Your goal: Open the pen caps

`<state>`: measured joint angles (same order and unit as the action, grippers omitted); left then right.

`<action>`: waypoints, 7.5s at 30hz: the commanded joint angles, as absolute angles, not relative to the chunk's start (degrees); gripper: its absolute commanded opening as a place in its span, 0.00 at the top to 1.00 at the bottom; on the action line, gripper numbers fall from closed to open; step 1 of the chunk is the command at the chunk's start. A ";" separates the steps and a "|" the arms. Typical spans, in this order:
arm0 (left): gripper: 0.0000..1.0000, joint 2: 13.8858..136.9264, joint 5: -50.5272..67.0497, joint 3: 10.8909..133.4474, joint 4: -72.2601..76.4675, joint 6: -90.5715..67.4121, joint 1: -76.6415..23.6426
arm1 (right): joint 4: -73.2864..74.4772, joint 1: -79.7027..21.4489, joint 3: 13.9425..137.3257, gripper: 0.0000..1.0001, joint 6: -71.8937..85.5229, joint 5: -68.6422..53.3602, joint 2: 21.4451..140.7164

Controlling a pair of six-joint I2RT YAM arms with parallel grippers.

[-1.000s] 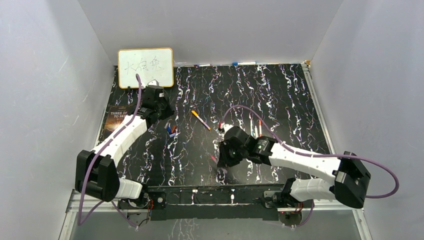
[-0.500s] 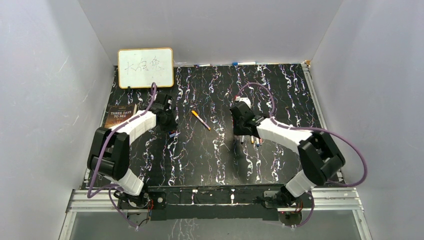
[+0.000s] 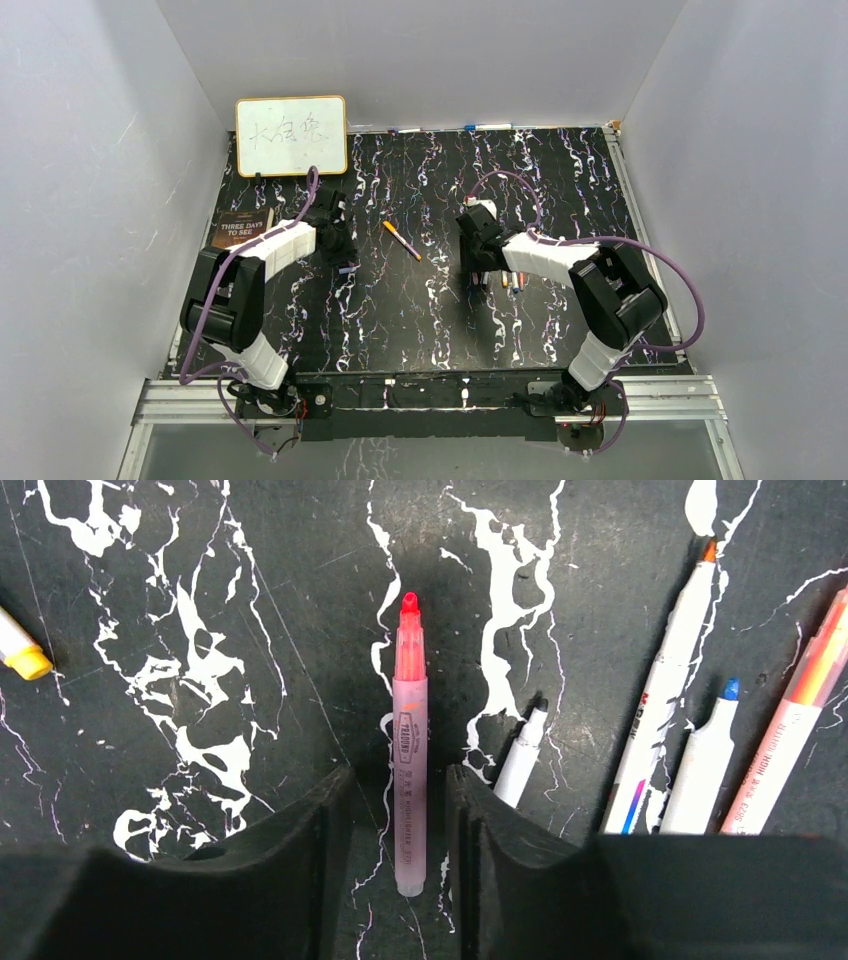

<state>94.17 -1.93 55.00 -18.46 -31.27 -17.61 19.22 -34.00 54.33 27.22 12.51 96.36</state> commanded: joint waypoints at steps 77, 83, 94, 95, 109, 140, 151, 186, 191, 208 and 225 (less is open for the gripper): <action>0.02 64.97 19.05 35.35 14.00 -66.81 -26.93 | 9.17 -35.76 54.58 1.00 33.37 -33.19 80.30; 0.02 65.58 8.11 34.92 15.46 -68.85 -32.74 | 7.65 -35.95 53.59 1.00 34.71 -33.44 79.80; 0.07 72.37 3.91 38.27 15.99 -67.95 -36.35 | 7.22 -36.01 53.00 1.00 34.90 -33.46 78.63; 0.10 72.42 3.35 38.17 15.88 -68.06 -36.38 | 7.41 -35.96 53.02 1.00 34.82 -33.51 78.54; 0.87 76.64 2.49 40.87 14.34 -66.69 -36.48 | 8.85 -35.95 52.02 1.00 33.51 -33.46 77.70; 0.96 78.13 4.68 46.73 11.41 -63.47 -34.71 | 4.42 -48.66 48.74 1.00 36.78 -28.72 83.23; 0.96 80.22 9.40 49.50 9.82 -60.55 -25.70 | 6.85 -52.42 38.72 1.00 40.92 -26.21 67.65; 0.87 89.69 7.35 55.76 -20.58 -33.40 -21.36 | 18.96 -31.02 56.24 1.00 23.27 4.57 90.67; 0.84 91.92 6.92 55.09 -18.75 -32.86 -21.36 | 17.11 -30.44 57.07 0.96 22.70 2.96 95.11; 0.19 82.17 4.27 62.80 -25.79 -30.44 -21.36 | 23.61 -28.92 61.34 0.41 18.50 1.85 85.97; 0.02 54.97 -14.81 54.90 -29.78 -31.63 -21.39 | 10.93 -26.08 45.51 0.02 14.31 13.89 67.45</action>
